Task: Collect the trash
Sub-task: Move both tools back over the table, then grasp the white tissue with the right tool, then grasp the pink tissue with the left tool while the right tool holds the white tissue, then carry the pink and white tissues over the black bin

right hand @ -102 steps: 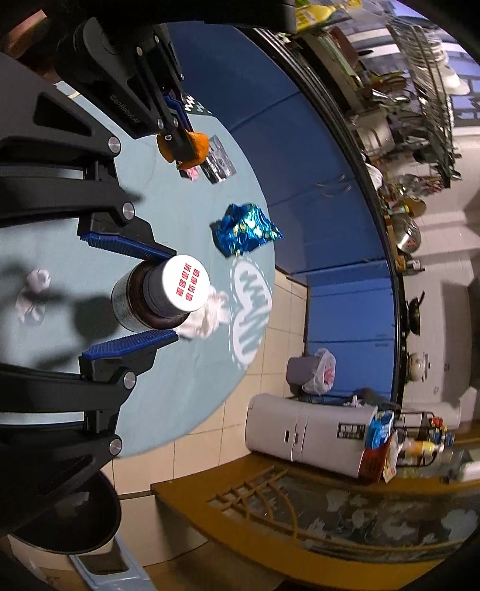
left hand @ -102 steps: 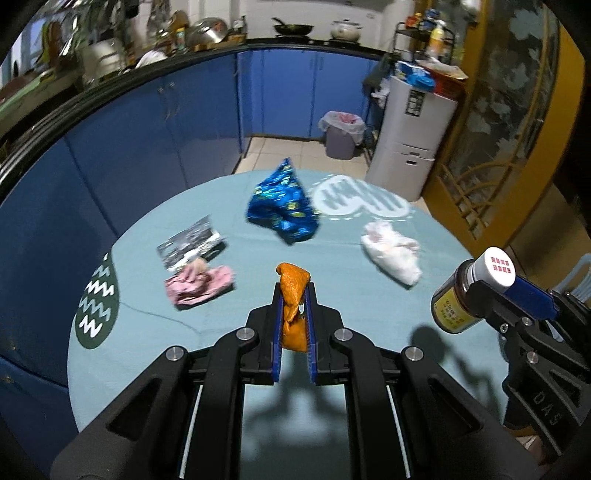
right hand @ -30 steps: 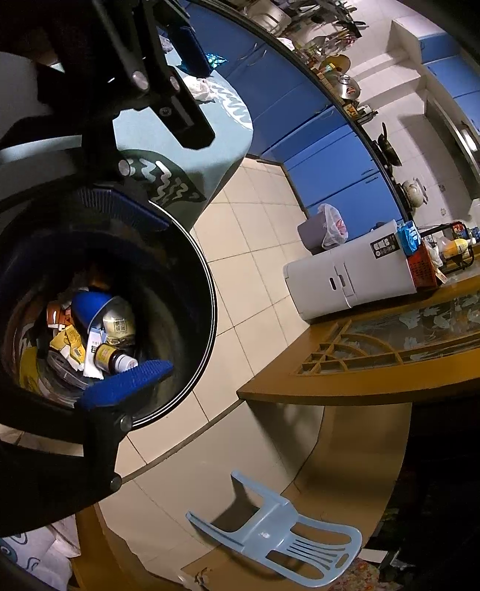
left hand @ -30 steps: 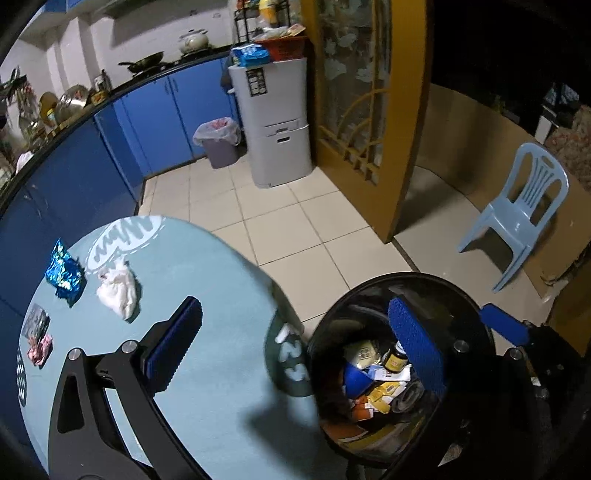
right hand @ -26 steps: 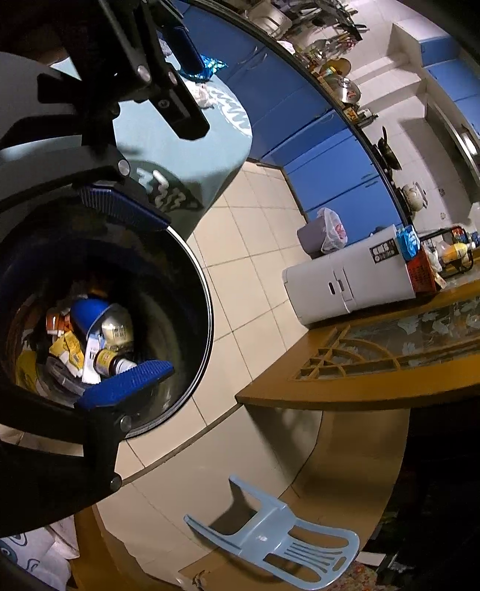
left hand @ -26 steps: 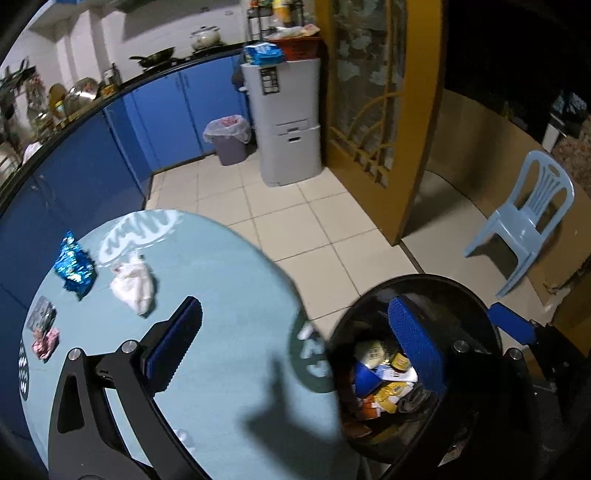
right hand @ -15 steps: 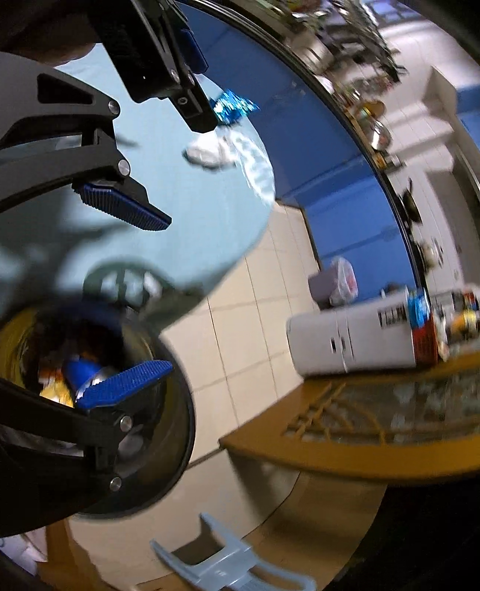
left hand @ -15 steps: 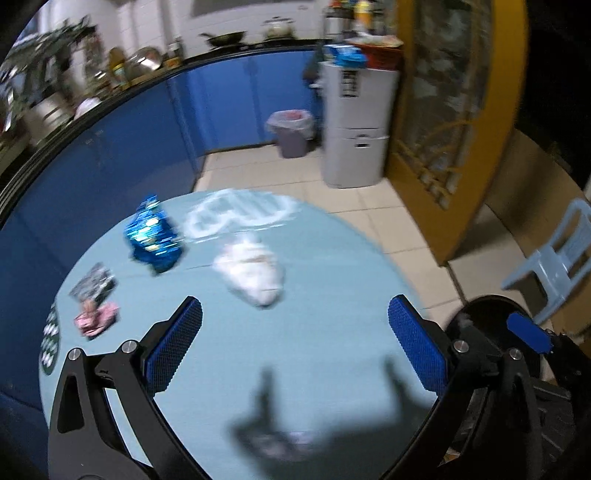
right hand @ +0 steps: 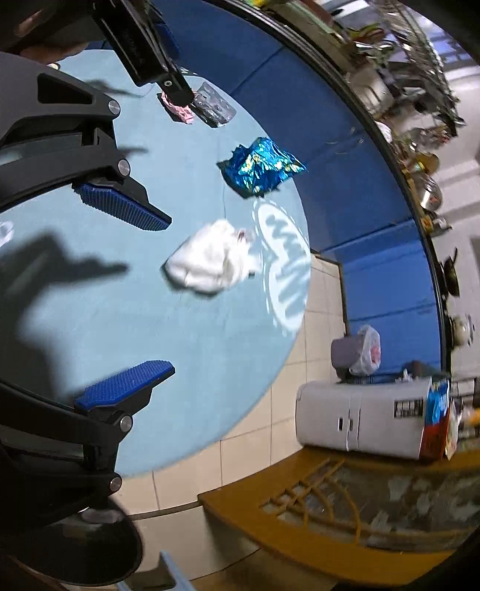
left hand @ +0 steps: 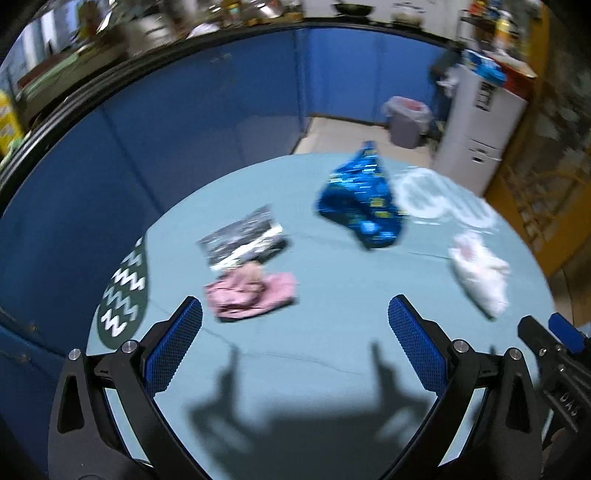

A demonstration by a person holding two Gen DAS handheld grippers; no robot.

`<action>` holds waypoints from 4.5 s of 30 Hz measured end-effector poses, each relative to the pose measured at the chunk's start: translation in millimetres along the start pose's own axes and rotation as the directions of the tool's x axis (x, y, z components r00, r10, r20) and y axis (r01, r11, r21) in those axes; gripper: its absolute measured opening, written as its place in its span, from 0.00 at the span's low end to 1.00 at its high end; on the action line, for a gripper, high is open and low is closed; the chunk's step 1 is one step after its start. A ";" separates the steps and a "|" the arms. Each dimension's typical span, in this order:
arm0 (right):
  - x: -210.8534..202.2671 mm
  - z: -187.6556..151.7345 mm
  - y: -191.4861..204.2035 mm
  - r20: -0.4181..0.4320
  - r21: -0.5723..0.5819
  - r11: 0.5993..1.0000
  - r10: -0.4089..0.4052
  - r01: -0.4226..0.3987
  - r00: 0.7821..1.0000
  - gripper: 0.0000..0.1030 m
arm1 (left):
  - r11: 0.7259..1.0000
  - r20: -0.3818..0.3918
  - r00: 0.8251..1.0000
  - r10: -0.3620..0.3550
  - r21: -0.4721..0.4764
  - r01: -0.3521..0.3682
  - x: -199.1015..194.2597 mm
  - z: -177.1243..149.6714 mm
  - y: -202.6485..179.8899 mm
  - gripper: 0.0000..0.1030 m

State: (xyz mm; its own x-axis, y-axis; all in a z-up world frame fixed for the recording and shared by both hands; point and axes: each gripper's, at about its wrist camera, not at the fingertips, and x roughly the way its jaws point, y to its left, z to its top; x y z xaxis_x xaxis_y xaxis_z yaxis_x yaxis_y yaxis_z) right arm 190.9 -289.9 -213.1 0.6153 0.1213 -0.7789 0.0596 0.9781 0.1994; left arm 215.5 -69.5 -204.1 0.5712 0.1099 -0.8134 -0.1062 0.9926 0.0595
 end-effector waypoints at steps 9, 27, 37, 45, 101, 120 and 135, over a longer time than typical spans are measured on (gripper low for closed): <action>45.0 15.6 31.4 -0.070 -0.069 0.998 -0.010 0.005 0.998 0.69 | 0.998 -0.073 0.997 0.008 -0.065 -0.013 30.4 1.2 31.0 0.93; 32.3 8.7 35.9 -0.039 -0.109 0.994 0.002 -0.006 0.999 0.14 | 0.997 -0.098 0.995 -0.036 -0.069 0.029 27.5 -5.5 31.7 0.24; -7.6 -8.5 26.2 0.002 -0.092 0.996 0.013 -0.013 1.000 0.13 | 0.997 -0.055 0.996 -0.071 -0.025 0.070 -2.2 -12.2 9.9 0.24; -41.7 -24.8 4.1 0.040 -0.056 0.998 -0.002 0.005 0.999 0.13 | 0.994 -0.018 0.995 -0.103 0.035 0.103 -25.7 -16.2 -24.7 0.23; -95.6 -69.4 -90.7 0.097 0.115 0.993 -0.032 0.020 0.995 0.13 | 0.908 0.073 0.933 -0.353 0.268 0.322 -67.6 -34.3 -81.8 0.94; -77.5 -56.5 -58.0 0.069 0.057 0.998 -0.023 0.019 0.997 0.13 | 0.943 -0.048 0.983 -0.179 0.276 0.186 2.7 -43.6 -60.6 0.24; -106.0 -66.3 -85.1 0.112 0.107 0.993 -0.054 0.042 0.992 0.13 | 0.905 0.008 0.967 -0.254 0.355 0.235 -54.7 -50.6 -123.4 0.12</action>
State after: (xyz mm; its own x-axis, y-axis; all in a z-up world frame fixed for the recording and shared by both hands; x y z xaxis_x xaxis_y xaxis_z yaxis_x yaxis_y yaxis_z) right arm 68.5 -374.8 -186.9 0.6953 0.0485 -0.7171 0.1689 0.9588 0.2286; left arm 156.2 -200.6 -196.2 0.5859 -0.1452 -0.7972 0.3267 0.9426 0.0685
